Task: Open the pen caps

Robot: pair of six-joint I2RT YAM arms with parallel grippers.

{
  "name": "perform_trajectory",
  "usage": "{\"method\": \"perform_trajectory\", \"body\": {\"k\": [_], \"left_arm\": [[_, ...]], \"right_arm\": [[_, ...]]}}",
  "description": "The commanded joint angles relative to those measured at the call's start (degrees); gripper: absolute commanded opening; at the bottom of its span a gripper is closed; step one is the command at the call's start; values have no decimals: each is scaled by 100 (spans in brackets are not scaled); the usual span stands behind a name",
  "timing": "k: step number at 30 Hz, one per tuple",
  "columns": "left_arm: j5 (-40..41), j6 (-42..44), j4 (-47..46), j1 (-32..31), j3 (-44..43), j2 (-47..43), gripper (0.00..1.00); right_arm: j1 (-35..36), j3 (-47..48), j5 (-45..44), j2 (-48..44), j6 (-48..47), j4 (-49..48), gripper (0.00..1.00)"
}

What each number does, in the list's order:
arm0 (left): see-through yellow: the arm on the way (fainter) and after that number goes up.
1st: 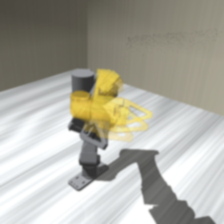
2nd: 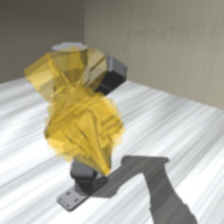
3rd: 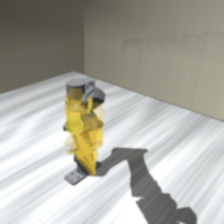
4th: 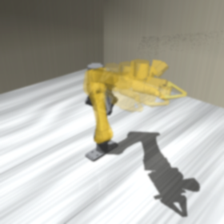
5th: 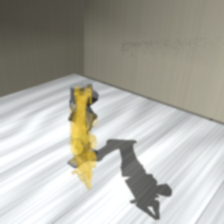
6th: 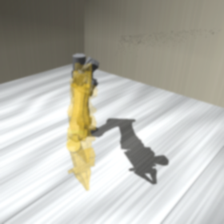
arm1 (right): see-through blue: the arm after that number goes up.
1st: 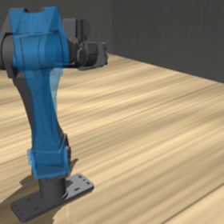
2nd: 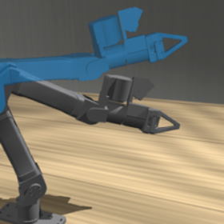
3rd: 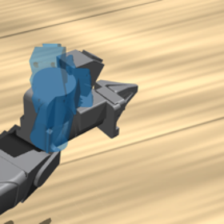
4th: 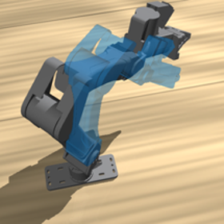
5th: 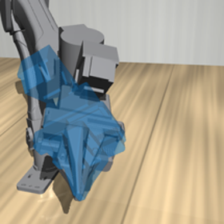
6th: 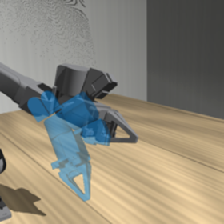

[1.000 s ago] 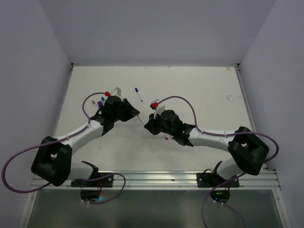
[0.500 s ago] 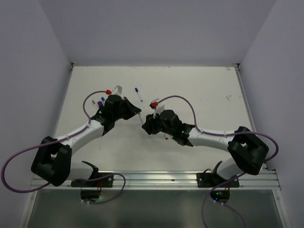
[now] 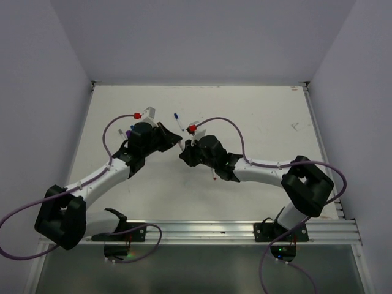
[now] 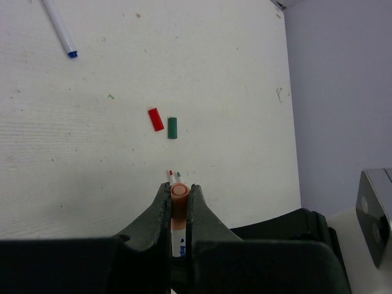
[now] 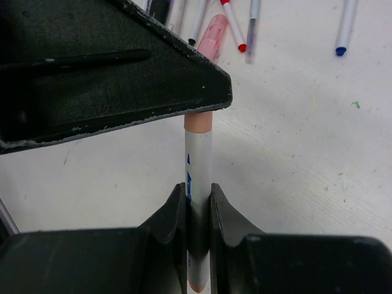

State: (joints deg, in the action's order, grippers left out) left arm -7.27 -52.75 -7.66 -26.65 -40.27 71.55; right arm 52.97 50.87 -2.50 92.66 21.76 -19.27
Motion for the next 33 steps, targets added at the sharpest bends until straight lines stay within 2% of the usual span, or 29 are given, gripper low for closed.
{"method": "perform_trajectory", "body": {"k": [1, 2, 9, 16, 23, 27, 31, 33], "left_arm": [[-56, 46, -569, -41, 89, -220, 0], [-12, 46, -666, -33, 90, -290, 0], [900, 90, -1307, 11, -393, -335, 0], [1578, -349, -2335, 327, -1008, -177, 0], [2580, -587, -3215, 398, -1132, -203, 0], [2197, -316, -2690, 442, -1526, -63, 0], [1352, 27, -1146, 416, -1861, 429, 0], [921, 299, -686, 389, -1923, 622, 0]], "right_arm": [[11, 82, -84, -72, -5, -139, 3], [3, 37, -101, -116, -5, -121, 0], [20, -516, 224, -547, -75, 151, 0], [99, -1192, 540, -1004, -365, 187, 0], [91, -1615, 523, -1364, -409, 46, 0], [99, -1651, 137, -1557, -164, 203, 0], [99, -1511, -619, -1567, 223, 607, 0], [99, -1431, -918, -1489, 442, 792, 0]]}}
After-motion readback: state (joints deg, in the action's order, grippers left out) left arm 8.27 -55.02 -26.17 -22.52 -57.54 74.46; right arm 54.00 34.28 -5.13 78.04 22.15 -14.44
